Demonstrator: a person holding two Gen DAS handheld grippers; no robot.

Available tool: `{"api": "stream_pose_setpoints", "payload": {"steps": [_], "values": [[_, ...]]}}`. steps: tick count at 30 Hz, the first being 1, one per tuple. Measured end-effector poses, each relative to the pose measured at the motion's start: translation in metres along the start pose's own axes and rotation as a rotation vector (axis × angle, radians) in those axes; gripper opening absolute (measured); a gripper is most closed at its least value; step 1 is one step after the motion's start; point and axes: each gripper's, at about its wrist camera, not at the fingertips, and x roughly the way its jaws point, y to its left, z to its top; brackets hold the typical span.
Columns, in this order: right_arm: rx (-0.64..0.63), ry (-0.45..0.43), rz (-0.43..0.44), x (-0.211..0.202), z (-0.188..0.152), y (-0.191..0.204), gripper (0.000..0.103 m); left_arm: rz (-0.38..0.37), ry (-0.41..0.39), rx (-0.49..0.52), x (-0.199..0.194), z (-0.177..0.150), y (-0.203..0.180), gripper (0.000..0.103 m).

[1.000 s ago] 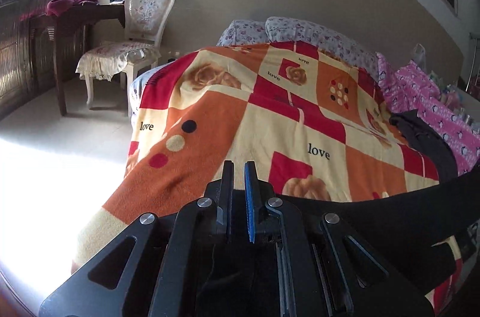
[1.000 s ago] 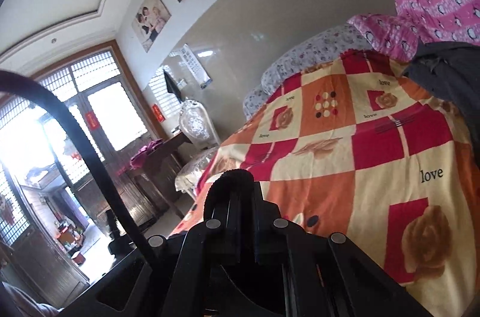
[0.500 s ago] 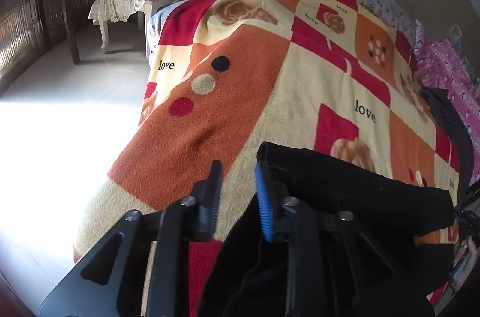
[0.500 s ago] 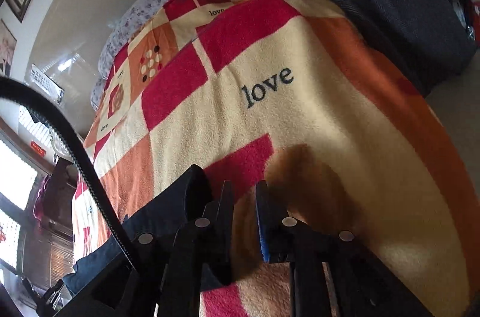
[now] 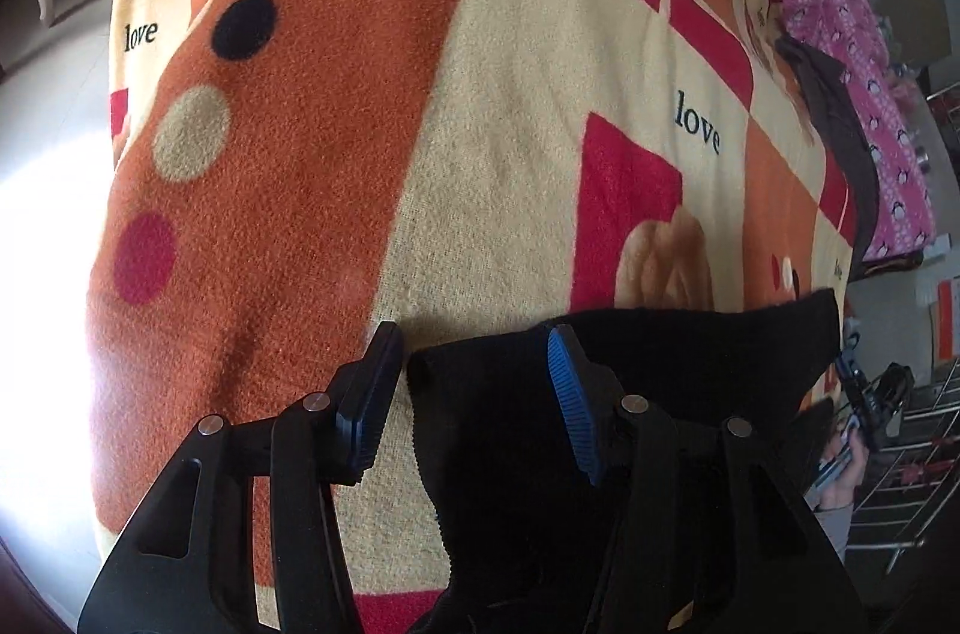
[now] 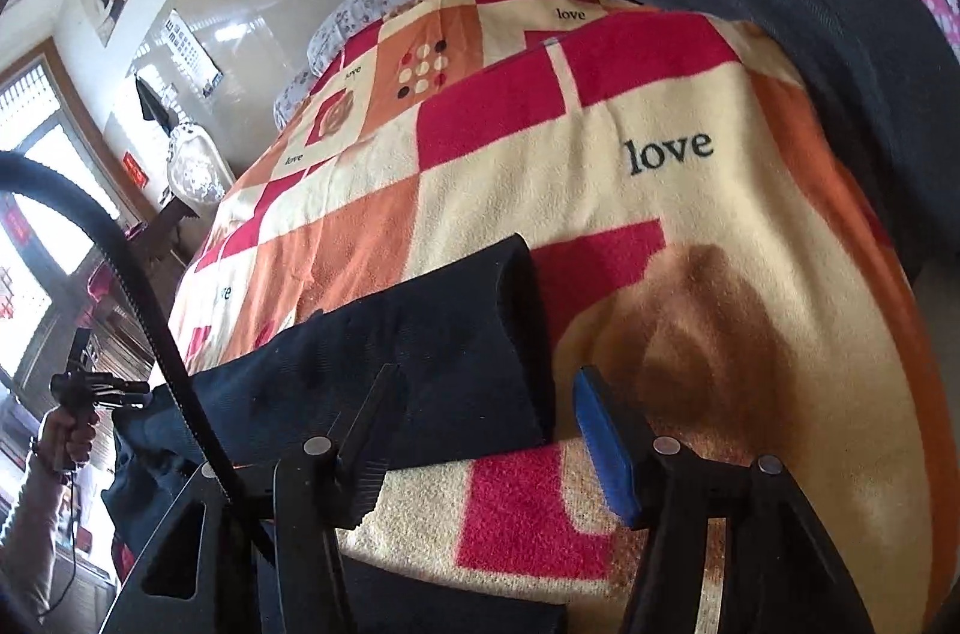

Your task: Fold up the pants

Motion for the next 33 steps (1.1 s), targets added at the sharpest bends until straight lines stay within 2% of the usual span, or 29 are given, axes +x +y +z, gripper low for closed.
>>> {"api": "stream_pose_setpoints", "payload": {"steps": [2,3,4,5,6,8,10,12,14,17,19,21,23,25,27,28,30,31,33], "values": [[0.013,0.013,0.000,0.004,0.000,0.000,0.057,-0.023,0.014,0.036,-0.001,-0.003,-0.006,0.048],[0.010,0.014,0.000,0.004,0.000,0.001,0.057,-0.027,0.011,0.057,-0.001,-0.006,-0.009,0.041],[0.007,0.014,-0.003,0.004,0.000,0.002,0.057,-0.009,0.000,0.086,-0.001,-0.008,-0.013,0.021],[0.006,0.012,0.000,0.003,0.000,0.002,0.057,0.013,-0.009,0.113,-0.002,-0.011,-0.018,0.013],[0.008,0.011,0.006,0.004,0.001,0.002,0.057,0.026,-0.019,0.140,-0.001,-0.012,-0.023,0.011],[0.019,0.011,0.007,0.006,0.002,0.000,0.057,0.083,-0.072,0.198,-0.004,-0.012,-0.035,0.010],[0.020,0.013,0.009,0.006,0.002,0.001,0.057,0.143,-0.161,0.232,-0.015,-0.004,-0.044,0.010],[0.022,0.014,0.013,0.007,0.002,0.001,0.057,0.243,-0.259,0.256,-0.023,0.008,-0.054,0.010],[0.026,0.015,0.020,0.009,0.004,0.002,0.057,0.351,-0.317,0.302,-0.017,0.017,-0.064,0.010],[0.038,0.011,0.034,0.008,0.003,-0.001,0.057,0.483,-0.286,0.342,0.018,0.019,-0.071,0.010],[0.041,0.010,0.037,0.009,0.003,-0.001,0.057,0.539,-0.264,0.352,0.036,0.013,-0.069,0.011],[0.041,0.010,0.038,0.009,0.003,-0.001,0.057,0.569,-0.289,0.358,0.039,0.007,-0.066,0.018],[0.041,0.010,0.038,0.009,0.003,-0.001,0.057,0.606,-0.303,0.328,0.033,0.003,-0.056,0.033],[0.042,0.010,0.039,0.009,0.003,0.000,0.057,0.696,-0.327,0.274,0.025,-0.001,-0.038,0.033],[0.043,0.009,0.042,0.009,0.003,0.000,0.057,0.754,-0.321,0.175,0.021,-0.009,-0.009,0.034],[0.042,0.009,0.042,0.009,0.003,0.001,0.057,0.738,-0.366,0.132,0.012,-0.017,0.001,0.034],[0.041,0.009,0.041,0.008,0.002,0.001,0.057,0.771,-0.425,-0.003,-0.009,-0.029,0.019,0.034],[0.041,0.009,0.042,0.008,0.003,0.000,0.057,0.749,-0.484,-0.054,-0.023,-0.036,0.020,0.033],[0.042,0.009,0.045,0.008,0.002,0.001,0.057,0.657,-0.619,-0.072,-0.049,-0.053,0.003,0.033]]}}
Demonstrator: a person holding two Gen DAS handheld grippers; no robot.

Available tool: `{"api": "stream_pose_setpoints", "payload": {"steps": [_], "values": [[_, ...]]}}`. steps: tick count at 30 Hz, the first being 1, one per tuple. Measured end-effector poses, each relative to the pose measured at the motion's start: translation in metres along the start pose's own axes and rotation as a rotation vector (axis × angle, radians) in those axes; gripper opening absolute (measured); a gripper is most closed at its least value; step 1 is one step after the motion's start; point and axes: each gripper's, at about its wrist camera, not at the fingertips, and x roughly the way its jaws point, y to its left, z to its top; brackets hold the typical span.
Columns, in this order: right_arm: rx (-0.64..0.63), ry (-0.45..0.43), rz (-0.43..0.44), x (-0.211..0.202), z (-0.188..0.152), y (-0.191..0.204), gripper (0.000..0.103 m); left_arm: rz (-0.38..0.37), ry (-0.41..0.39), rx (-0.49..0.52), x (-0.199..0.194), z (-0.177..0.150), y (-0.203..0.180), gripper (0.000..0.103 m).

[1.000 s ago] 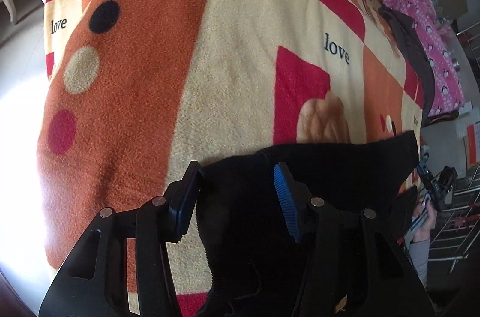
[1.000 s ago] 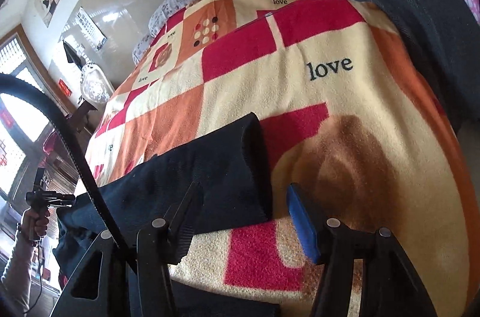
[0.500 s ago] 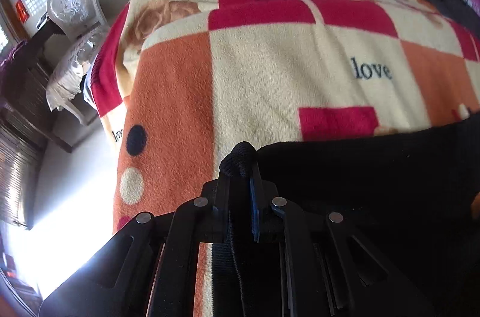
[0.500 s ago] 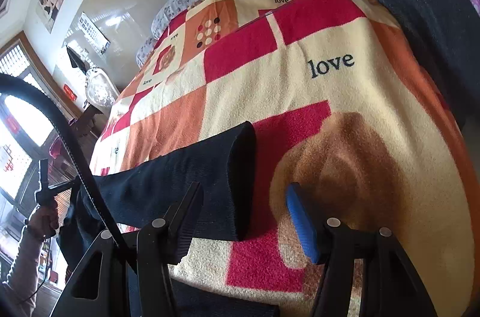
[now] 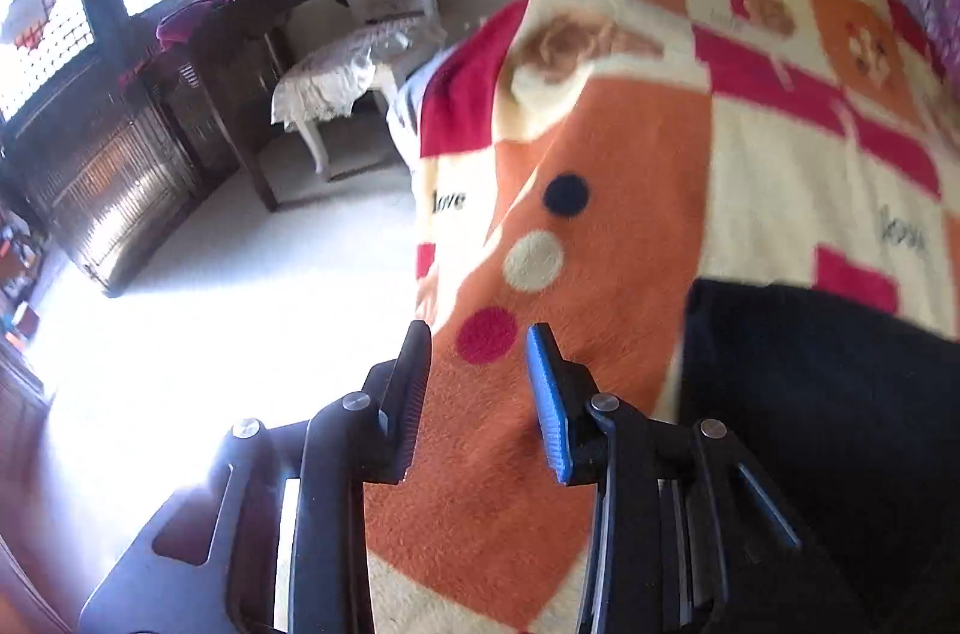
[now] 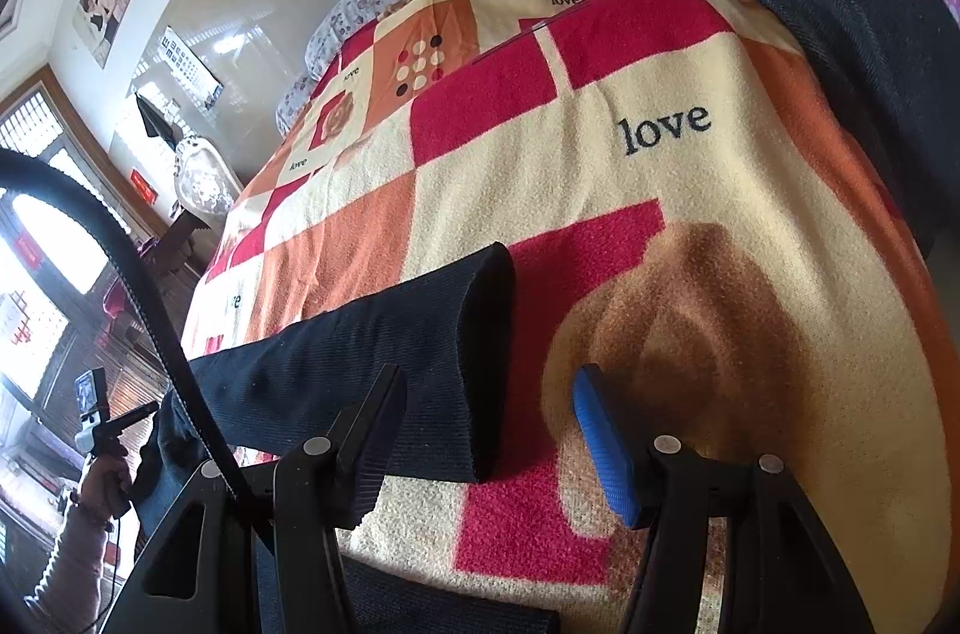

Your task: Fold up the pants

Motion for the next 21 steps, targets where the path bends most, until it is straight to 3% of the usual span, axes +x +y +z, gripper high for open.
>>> {"api": "stream_pose_setpoints", "payload": {"steps": [3,4,6,7,9,12,15,17,19,21], "values": [[-0.006,0.001,-0.006,0.000,0.000,0.002,0.057,-0.149,-0.133,0.005,-0.051,-0.004,-0.027,0.038],[-0.010,0.004,-0.008,0.001,0.001,0.003,0.057,-0.227,-0.156,0.043,-0.062,-0.010,-0.042,0.046],[-0.015,0.008,-0.016,0.002,0.001,0.004,0.057,-0.378,-0.186,0.160,-0.072,-0.027,-0.075,0.048],[-0.016,0.012,-0.022,0.002,0.003,0.005,0.057,-0.394,-0.183,0.232,-0.070,-0.039,-0.091,0.048],[-0.023,0.011,-0.041,0.001,0.003,0.007,0.057,-0.324,-0.189,0.350,-0.068,-0.060,-0.109,0.048],[-0.036,0.005,-0.067,-0.002,0.002,0.010,0.057,-0.292,-0.203,0.345,-0.078,-0.066,-0.101,0.048],[-0.020,-0.006,-0.077,-0.003,0.000,0.007,0.057,-0.187,-0.136,0.416,-0.067,-0.085,-0.091,0.048],[0.001,-0.003,-0.070,-0.001,0.001,0.003,0.057,-0.217,-0.080,0.362,-0.067,-0.086,-0.081,0.048],[0.001,-0.006,-0.070,-0.001,0.001,0.002,0.057,-0.165,-0.002,0.325,-0.056,-0.087,-0.079,0.048],[-0.003,-0.006,-0.071,-0.001,0.001,0.003,0.057,-0.197,0.036,0.208,-0.048,-0.085,-0.062,0.049]]}}
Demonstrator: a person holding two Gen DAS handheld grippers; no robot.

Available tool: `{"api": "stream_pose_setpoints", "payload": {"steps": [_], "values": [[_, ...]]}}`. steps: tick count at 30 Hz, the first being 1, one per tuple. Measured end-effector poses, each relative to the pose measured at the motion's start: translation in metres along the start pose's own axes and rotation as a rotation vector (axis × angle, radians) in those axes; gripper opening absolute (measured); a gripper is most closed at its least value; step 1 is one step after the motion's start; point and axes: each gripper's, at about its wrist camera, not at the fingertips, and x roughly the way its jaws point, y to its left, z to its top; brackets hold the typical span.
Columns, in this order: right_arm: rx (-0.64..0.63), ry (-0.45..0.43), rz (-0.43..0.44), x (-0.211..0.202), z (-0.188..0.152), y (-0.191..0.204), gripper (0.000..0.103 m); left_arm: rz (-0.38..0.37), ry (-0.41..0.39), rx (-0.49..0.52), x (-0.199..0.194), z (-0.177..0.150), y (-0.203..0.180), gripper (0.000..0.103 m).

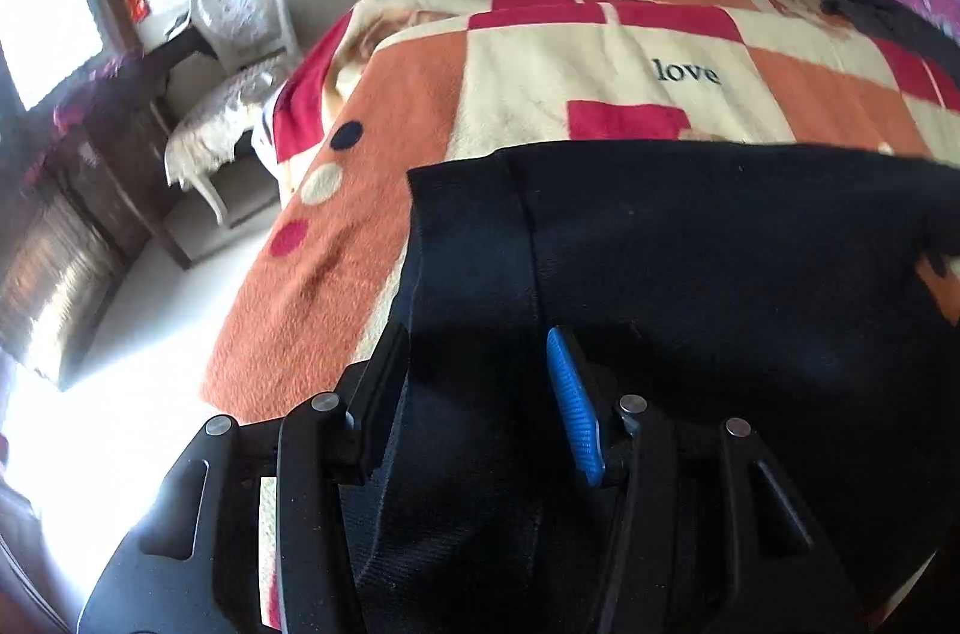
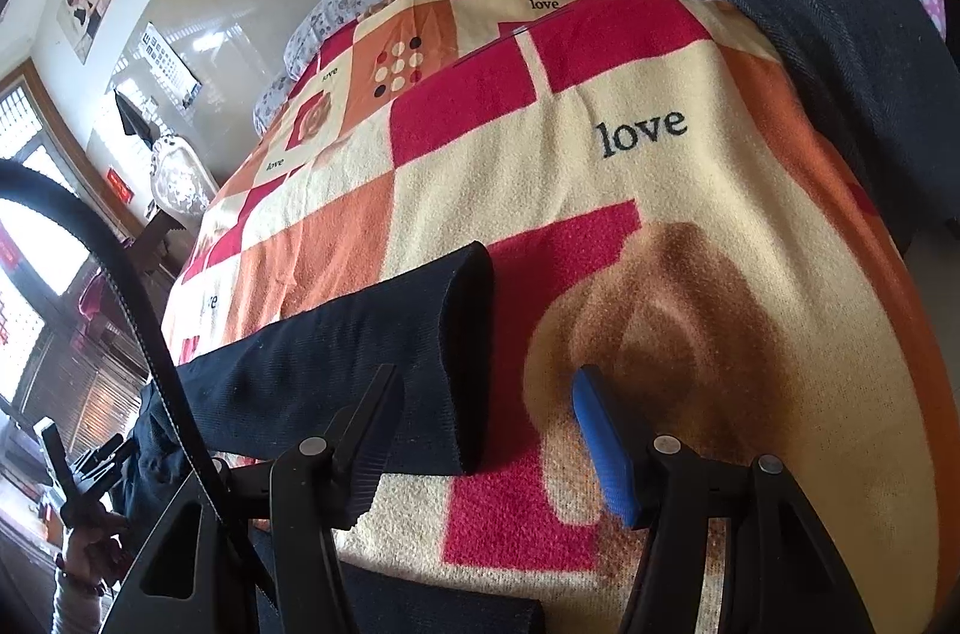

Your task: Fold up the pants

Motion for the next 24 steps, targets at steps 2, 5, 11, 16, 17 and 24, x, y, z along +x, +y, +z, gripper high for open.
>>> {"api": "stream_pose_setpoints", "payload": {"steps": [2,5,11,16,17,24], "values": [[0.002,-0.002,0.004,-0.001,0.000,-0.001,0.057,-0.004,-0.042,-0.148,-0.001,-0.006,0.021,0.049],[0.004,-0.006,0.006,-0.001,-0.001,-0.002,0.057,-0.045,-0.100,-0.351,-0.001,-0.018,0.051,0.049],[-0.004,-0.023,-0.016,-0.003,-0.001,-0.001,0.057,-0.222,-0.145,-0.653,0.002,-0.045,0.090,0.048],[0.006,-0.049,-0.031,-0.007,-0.002,-0.002,0.057,-0.159,-0.161,-0.657,-0.006,-0.048,0.085,0.048],[0.005,-0.047,-0.031,-0.007,-0.002,-0.002,0.057,-0.153,-0.159,-0.658,-0.005,-0.048,0.086,0.048],[0.010,-0.035,-0.018,-0.005,-0.002,-0.003,0.057,-0.141,-0.148,-0.642,-0.004,-0.048,0.085,0.048]]}}
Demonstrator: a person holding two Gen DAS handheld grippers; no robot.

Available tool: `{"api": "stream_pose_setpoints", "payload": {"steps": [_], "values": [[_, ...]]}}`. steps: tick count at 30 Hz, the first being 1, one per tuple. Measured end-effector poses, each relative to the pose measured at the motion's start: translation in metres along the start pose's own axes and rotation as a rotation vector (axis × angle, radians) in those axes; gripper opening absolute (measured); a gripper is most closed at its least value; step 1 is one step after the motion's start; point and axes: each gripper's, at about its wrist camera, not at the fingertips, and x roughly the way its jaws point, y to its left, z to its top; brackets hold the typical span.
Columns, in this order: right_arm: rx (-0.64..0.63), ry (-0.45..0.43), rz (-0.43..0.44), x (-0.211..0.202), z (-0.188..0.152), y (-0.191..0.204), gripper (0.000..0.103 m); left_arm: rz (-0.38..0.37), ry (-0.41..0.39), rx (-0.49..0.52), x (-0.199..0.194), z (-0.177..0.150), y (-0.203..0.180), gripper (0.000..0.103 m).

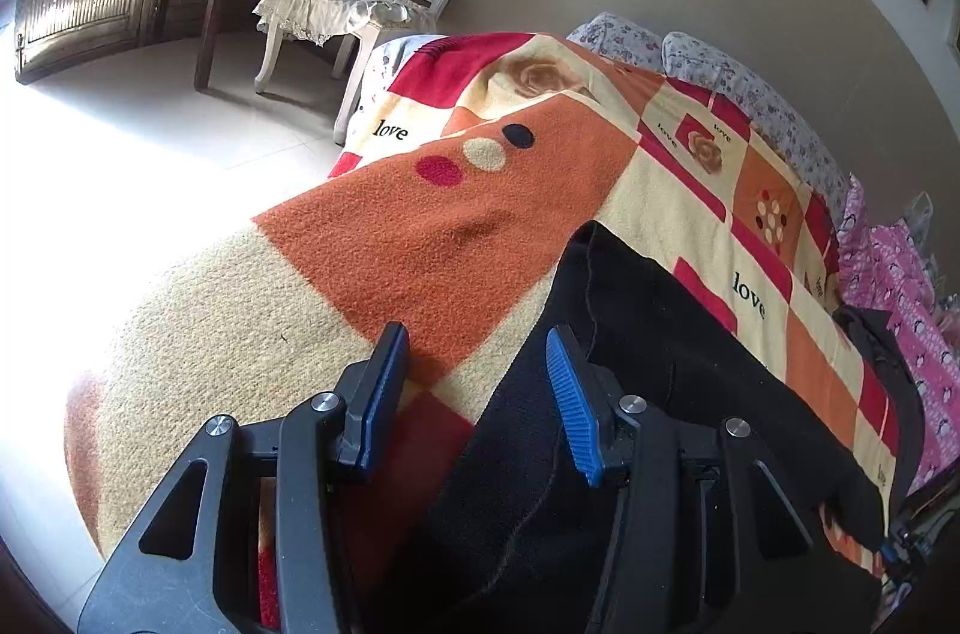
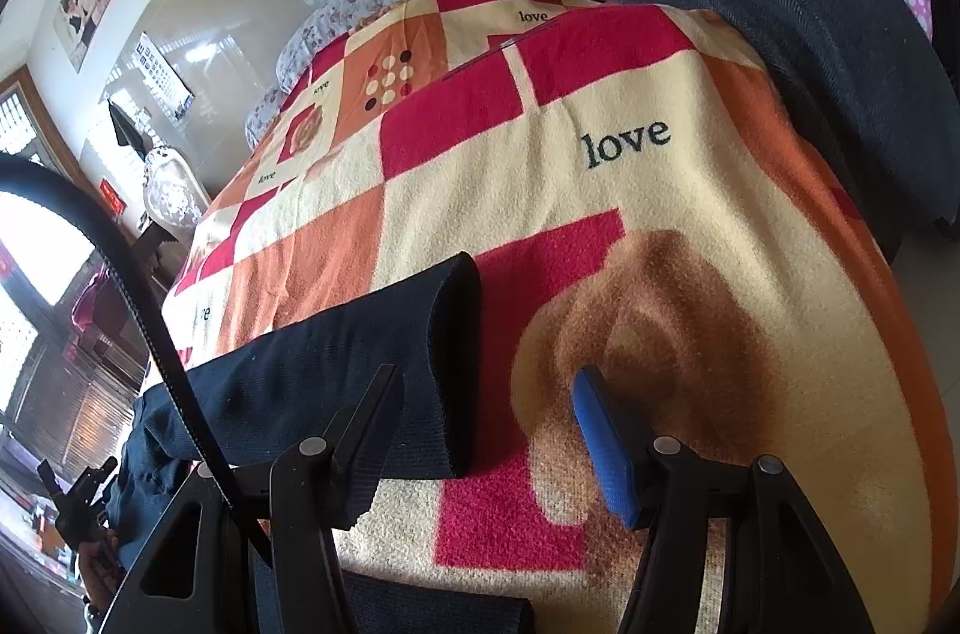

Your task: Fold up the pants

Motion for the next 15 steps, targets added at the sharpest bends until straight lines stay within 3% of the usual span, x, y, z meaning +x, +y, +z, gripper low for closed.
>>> {"api": "stream_pose_setpoints", "payload": {"steps": [4,5,8,9,10,11,12,15], "values": [[0.004,0.006,0.007,0.001,0.001,-0.001,0.057,0.026,0.069,0.123,0.001,0.012,-0.022,0.048],[0.005,0.007,0.010,0.002,0.001,-0.001,0.057,0.025,0.046,0.177,-0.005,0.018,-0.031,0.048],[0.006,0.007,0.018,0.002,0.001,-0.002,0.057,0.033,-0.183,0.388,-0.037,0.041,-0.063,0.051],[0.006,0.008,0.021,0.002,0.001,-0.002,0.057,0.020,-0.230,0.448,-0.041,0.049,-0.072,0.055],[0.006,0.009,0.023,0.002,0.001,-0.002,0.057,-0.016,-0.227,0.491,-0.038,0.059,-0.077,0.071],[0.005,0.010,0.025,0.003,0.001,-0.002,0.057,-0.069,-0.174,0.520,-0.028,0.070,-0.081,0.082],[0.005,0.010,0.027,0.003,0.001,-0.002,0.057,-0.112,-0.083,0.537,-0.012,0.081,-0.083,0.082],[0.005,0.009,0.032,0.003,0.001,-0.002,0.057,-0.102,0.169,0.548,0.047,0.100,-0.088,0.082]]}}
